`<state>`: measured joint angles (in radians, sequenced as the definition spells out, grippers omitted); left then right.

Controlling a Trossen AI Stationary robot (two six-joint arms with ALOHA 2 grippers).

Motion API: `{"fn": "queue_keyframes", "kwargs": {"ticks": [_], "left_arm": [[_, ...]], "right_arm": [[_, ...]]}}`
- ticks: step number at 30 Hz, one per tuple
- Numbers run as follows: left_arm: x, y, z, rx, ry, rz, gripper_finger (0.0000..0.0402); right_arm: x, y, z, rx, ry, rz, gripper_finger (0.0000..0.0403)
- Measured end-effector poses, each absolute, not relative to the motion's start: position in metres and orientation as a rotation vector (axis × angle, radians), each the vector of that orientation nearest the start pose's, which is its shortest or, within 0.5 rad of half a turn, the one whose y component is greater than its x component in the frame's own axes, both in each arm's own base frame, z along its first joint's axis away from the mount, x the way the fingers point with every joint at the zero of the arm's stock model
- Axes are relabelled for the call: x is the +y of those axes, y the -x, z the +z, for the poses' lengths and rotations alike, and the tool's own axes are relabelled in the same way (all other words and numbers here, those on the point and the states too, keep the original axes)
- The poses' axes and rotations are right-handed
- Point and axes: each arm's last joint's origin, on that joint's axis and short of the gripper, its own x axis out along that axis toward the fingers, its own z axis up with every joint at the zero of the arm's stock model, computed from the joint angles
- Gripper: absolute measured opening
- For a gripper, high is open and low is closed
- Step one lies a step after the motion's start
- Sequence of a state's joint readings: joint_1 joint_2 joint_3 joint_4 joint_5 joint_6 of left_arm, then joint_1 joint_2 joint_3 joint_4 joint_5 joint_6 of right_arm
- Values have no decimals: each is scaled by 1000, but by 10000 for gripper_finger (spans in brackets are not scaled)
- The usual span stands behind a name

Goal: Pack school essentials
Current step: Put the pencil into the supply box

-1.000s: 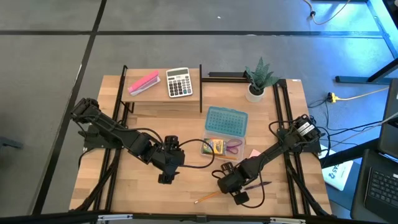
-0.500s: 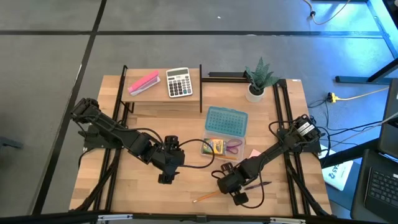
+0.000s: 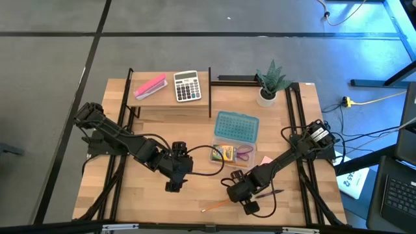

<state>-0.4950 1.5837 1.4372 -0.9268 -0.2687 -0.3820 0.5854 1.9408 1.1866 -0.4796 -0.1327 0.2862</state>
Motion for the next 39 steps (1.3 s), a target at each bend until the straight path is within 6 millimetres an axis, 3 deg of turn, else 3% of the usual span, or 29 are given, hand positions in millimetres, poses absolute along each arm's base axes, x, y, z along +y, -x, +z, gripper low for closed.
{"fn": "queue_keyframes", "kwargs": {"ticks": [30,39], "left_arm": [[-141,-287,307,1018,-58,-3,390],[-140,-287,307,1019,-68,-5,390]], "right_arm": [[194,-300,154,1304,25,334,3],[178,-299,176,1276,13,286,1]]}}
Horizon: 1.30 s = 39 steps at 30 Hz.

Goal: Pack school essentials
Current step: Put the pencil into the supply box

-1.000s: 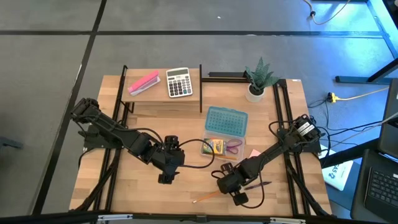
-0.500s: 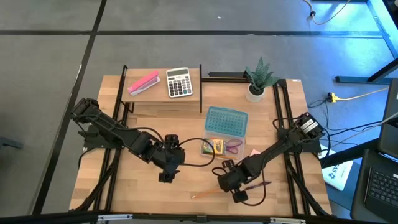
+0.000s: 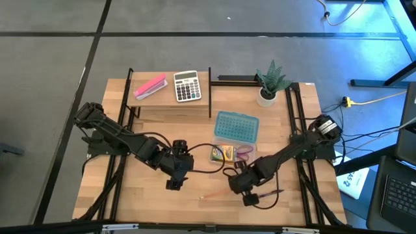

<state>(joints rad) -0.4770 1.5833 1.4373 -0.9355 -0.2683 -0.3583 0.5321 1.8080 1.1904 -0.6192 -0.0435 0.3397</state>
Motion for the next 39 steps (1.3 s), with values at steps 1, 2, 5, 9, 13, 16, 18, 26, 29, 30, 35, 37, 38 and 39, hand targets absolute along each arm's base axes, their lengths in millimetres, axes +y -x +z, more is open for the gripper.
{"fn": "queue_keyframes", "kwargs": {"ticks": [1,2,5,9,13,16,18,26,29,30,35,37,38,39], "left_arm": [[-140,-287,307,1018,-70,-7,390],[-140,-287,307,1019,-70,-6,390],[-140,-287,307,1019,-70,-6,390],[-140,-287,307,1019,-70,-6,390],[-139,-287,307,1021,-71,-6,390],[-139,-287,307,1022,-72,-5,390],[-139,-287,307,1023,-72,-5,390],[-139,-287,306,1025,-73,-5,390],[-139,-287,306,1025,-73,-5,390],[-139,-287,306,1025,-73,-5,390],[-139,-287,307,1025,-73,-4,390],[-139,-287,306,1025,-72,-3,390],[-139,-287,306,1025,-72,-3,390],[-138,-287,306,1026,-71,-2,390]], "right_arm": [[176,-299,179,1266,19,271,1],[173,-299,182,1264,20,259,1],[164,-297,191,1255,17,230,1],[154,-294,203,1248,22,186,0],[142,-289,214,1251,40,128,0],[135,-284,221,1256,44,101,0],[132,-284,225,1250,37,94,0],[130,-283,227,1243,40,84,0],[127,-283,227,1247,42,46,0],[126,-283,226,1252,42,32,0],[127,-285,227,1238,5,65,0],[130,-285,227,1233,-22,80,0],[132,-285,228,1229,-33,91,0],[134,-285,228,1224,-41,103,0]]}}
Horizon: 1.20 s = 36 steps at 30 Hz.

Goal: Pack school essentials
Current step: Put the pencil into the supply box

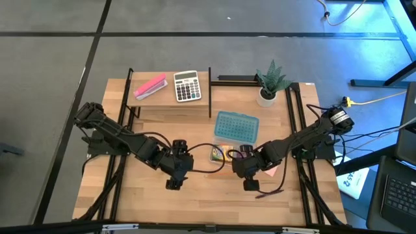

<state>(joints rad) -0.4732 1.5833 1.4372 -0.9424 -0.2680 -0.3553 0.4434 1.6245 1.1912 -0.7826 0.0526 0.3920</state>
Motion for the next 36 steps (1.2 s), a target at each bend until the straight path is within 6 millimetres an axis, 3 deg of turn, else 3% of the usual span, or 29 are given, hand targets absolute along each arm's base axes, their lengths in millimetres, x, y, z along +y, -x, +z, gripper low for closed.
{"fn": "queue_keyframes", "kwargs": {"ticks": [4,22,32,36], "left_arm": [[-138,-287,306,1025,-71,-2,390],[-138,-287,306,1025,-70,-1,390],[-138,-287,306,1025,-71,-1,390],[-138,-287,306,1025,-71,-1,390]], "right_arm": [[142,-287,222,1221,-64,104,0],[159,-308,156,1372,-70,94,0],[161,-309,151,1390,-78,110,0],[163,-315,160,1362,-66,137,0]]}}
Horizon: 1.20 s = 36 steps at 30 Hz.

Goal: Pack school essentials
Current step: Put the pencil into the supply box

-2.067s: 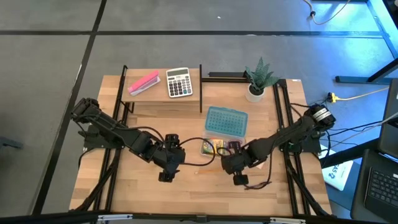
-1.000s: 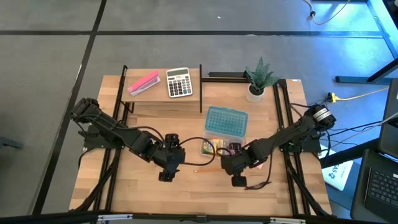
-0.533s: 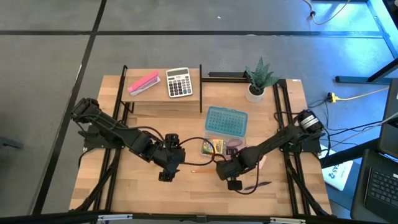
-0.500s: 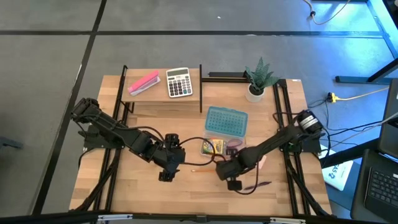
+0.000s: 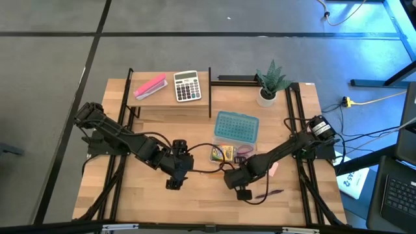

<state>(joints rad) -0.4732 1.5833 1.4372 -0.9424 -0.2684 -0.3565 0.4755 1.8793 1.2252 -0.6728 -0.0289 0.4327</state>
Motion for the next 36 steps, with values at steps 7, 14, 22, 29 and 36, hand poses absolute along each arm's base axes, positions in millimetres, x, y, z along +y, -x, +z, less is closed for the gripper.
{"fn": "queue_keyframes", "kwargs": {"ticks": [7,14,22,29,36], "left_arm": [[-138,-287,306,1026,-71,-1,390],[-138,-287,306,1026,-71,-1,390],[-138,-287,306,1026,-71,-1,390],[-138,-287,306,1029,-71,0,390],[-138,-286,306,1035,-69,4,390]], "right_arm": [[157,-328,172,1301,-16,188,22],[138,-341,173,1249,-5,187,81],[128,-355,177,1140,50,239,131],[132,-367,153,1107,135,306,133],[131,-371,144,1094,189,224,133]]}}
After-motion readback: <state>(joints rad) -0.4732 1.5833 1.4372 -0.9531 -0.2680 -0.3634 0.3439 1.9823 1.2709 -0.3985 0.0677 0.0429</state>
